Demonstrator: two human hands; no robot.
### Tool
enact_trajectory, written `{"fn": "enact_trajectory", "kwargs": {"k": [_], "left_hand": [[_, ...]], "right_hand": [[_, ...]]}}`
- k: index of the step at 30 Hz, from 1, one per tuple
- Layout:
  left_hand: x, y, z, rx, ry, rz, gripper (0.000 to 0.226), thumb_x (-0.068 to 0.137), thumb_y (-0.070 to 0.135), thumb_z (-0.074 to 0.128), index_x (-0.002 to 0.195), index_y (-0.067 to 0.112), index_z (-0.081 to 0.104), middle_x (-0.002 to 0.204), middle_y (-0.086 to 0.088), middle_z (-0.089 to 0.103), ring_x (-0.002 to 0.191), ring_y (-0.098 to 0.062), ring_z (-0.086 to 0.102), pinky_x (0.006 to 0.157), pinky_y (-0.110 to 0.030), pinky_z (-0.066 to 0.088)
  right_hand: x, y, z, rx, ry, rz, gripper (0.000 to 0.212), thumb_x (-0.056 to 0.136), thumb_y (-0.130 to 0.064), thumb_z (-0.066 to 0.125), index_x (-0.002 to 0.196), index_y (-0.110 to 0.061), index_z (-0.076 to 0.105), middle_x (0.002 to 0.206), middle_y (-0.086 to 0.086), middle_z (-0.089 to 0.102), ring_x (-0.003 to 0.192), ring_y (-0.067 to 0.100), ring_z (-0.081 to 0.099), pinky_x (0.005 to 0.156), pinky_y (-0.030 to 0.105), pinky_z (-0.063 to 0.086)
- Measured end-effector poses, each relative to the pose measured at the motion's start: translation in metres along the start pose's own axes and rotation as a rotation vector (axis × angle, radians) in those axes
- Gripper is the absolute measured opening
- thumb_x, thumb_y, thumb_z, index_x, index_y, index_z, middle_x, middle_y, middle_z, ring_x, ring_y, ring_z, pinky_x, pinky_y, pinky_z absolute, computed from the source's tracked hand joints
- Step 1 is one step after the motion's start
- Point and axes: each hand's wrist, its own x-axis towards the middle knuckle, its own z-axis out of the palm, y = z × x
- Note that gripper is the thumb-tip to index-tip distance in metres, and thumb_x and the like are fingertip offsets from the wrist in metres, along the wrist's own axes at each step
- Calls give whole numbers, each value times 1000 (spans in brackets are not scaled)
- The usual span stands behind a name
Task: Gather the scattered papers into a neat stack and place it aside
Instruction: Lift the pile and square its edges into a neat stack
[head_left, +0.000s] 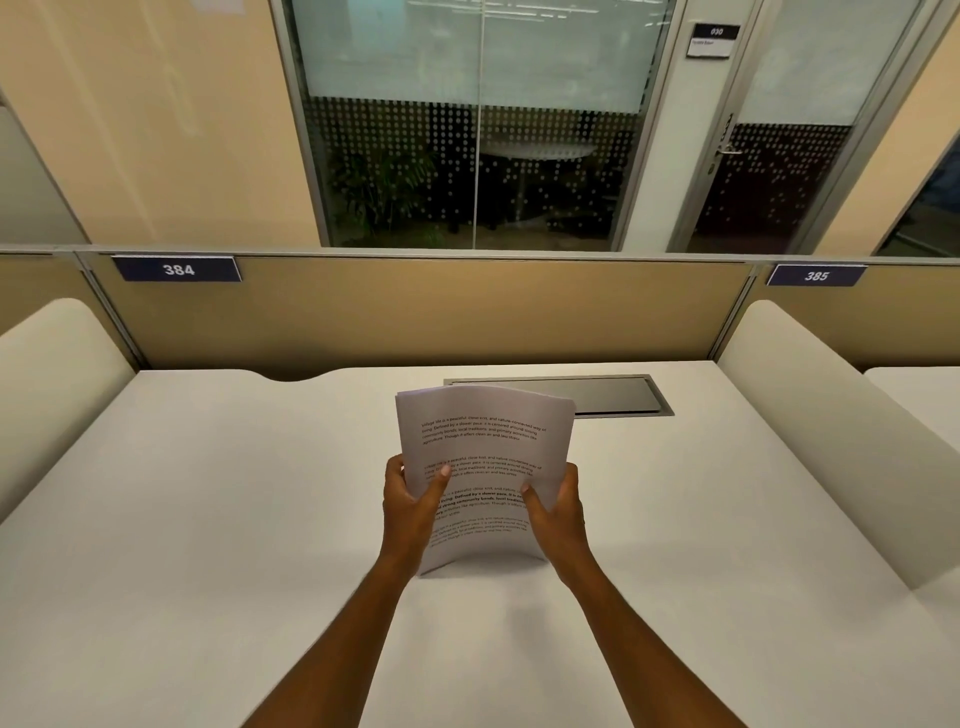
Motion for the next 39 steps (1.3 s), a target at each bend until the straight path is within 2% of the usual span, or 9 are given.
{"fn": "enact_trajectory", "kwargs": {"k": [6, 9, 11, 15, 18, 26, 31, 35, 39], "left_hand": [[0, -7, 3, -3, -11, -15, 30, 93, 22, 59, 123, 16, 58, 110, -5, 69, 93, -21, 68, 59, -20, 58], [0, -9, 4, -11, -7, -17, 31, 94, 21, 59, 124, 15, 56, 111, -5, 68, 94, -21, 68, 59, -19, 58], [-1, -9, 3, -19, 3, -11, 27, 93, 21, 59, 120, 16, 58, 108, -4, 68, 93, -21, 68, 58, -19, 58], [-1, -10, 4, -28, 30, -4, 15, 92, 22, 61, 105, 27, 55, 102, 0, 68, 91, -22, 68, 56, -16, 56], [0, -16, 4, -5, 18, 1, 25, 94, 20, 58, 119, 18, 56, 107, -2, 67, 94, -20, 66, 58, -16, 57], [0, -31, 2, 63, -43, 7, 30, 97, 18, 53, 126, 17, 55, 111, -5, 67, 99, -23, 66, 69, -25, 61], [10, -29, -3, 160, -97, 44, 28, 96, 21, 55, 123, 16, 56, 113, -6, 67, 98, -27, 68, 74, -38, 62], [21, -11, -4, 265, -151, 114, 26, 95, 22, 55, 120, 16, 56, 108, -4, 68, 92, -24, 70, 68, -27, 62], [34, 7, -1, 381, -237, 173, 26, 96, 21, 54, 121, 14, 55, 109, -4, 67, 91, -22, 68, 69, -23, 58]], "right_hand": [[1, 1, -1, 3, 5, 19, 45, 93, -17, 59, 132, -22, 37, 115, -2, 53, 100, 16, 56, 81, 29, 54], [1, 5, -1, 28, 27, 16, 39, 94, -18, 59, 126, -27, 40, 114, -1, 56, 97, 15, 58, 79, 29, 55], [1, 7, -1, 44, 37, 19, 35, 94, -19, 58, 122, -31, 40, 113, -2, 57, 97, 16, 59, 78, 29, 56], [1, 13, 0, 56, 52, 42, 38, 94, -21, 58, 128, -26, 44, 115, 0, 59, 102, 21, 61, 84, 38, 59], [-1, 15, 1, 67, 58, 51, 41, 94, -21, 58, 132, -24, 43, 116, 0, 58, 102, 20, 61, 85, 38, 58], [-8, 26, 6, 35, 46, 64, 40, 93, -14, 58, 124, -32, 38, 117, -2, 55, 104, 18, 57, 93, 39, 55], [-5, 21, 2, 4, 31, 60, 42, 93, -15, 59, 129, -23, 40, 114, -2, 54, 104, 19, 57, 89, 37, 55], [2, 20, -3, 30, 32, 83, 42, 90, -13, 62, 119, -30, 37, 109, -5, 55, 97, 14, 59, 85, 38, 57], [13, 14, -8, 82, 39, 108, 47, 89, -18, 65, 120, -36, 35, 112, -4, 56, 97, 16, 61, 83, 41, 59]]}}
